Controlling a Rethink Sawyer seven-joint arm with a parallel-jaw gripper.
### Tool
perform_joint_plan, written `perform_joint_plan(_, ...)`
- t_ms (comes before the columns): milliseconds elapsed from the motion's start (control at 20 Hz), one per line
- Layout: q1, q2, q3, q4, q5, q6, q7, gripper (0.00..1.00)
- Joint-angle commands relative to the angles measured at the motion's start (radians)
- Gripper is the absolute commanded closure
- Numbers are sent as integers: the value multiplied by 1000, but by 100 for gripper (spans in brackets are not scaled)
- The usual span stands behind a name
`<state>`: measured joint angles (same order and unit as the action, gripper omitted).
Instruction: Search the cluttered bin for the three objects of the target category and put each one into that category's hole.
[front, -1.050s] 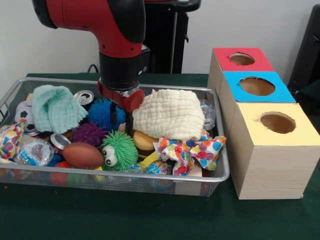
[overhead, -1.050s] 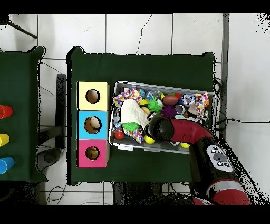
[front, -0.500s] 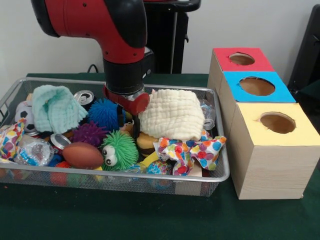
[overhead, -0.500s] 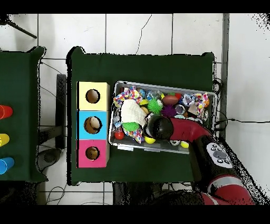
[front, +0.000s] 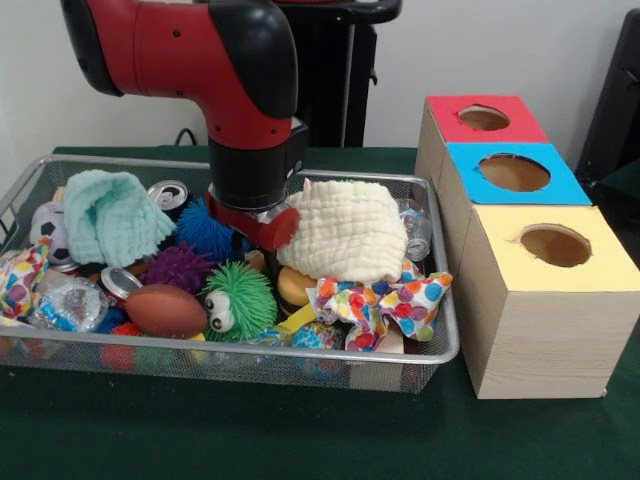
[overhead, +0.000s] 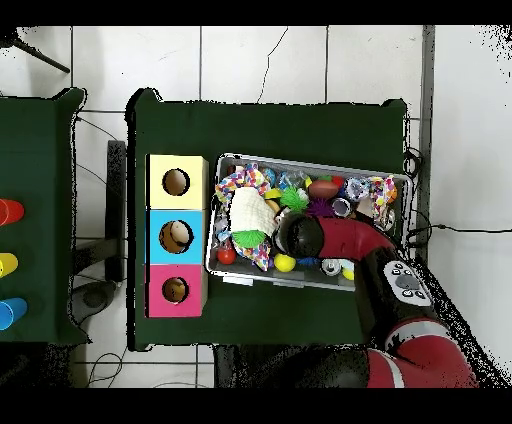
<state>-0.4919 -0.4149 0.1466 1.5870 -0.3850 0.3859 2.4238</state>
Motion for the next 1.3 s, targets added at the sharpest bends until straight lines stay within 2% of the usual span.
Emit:
perform_joint_plan(50,42,139,-6,-56,-53,-49,2,0)
perform_joint_plan(200,38,146,-6,-58,-50,-47,-8,0)
perform_joint_plan(250,36,146,-5,-56,-48,-45,-13,100)
perform_joint_plan(600,27,131,13,-28,-31,-37,-16,100)
perform_joint_plan(650,25,114,15,-9,-6,-21,6,100)
perform_joint_plan(800,54,16,-10,46,21,39,38,100)
perform_joint_plan(950,87,-165,-38,102,50,201,8,100)
perform_joint_plan(1050,93,-238,-40,120,66,271,-16,100)
perform_joint_plan(1300,81,-305,-23,118,78,341,-50,100)
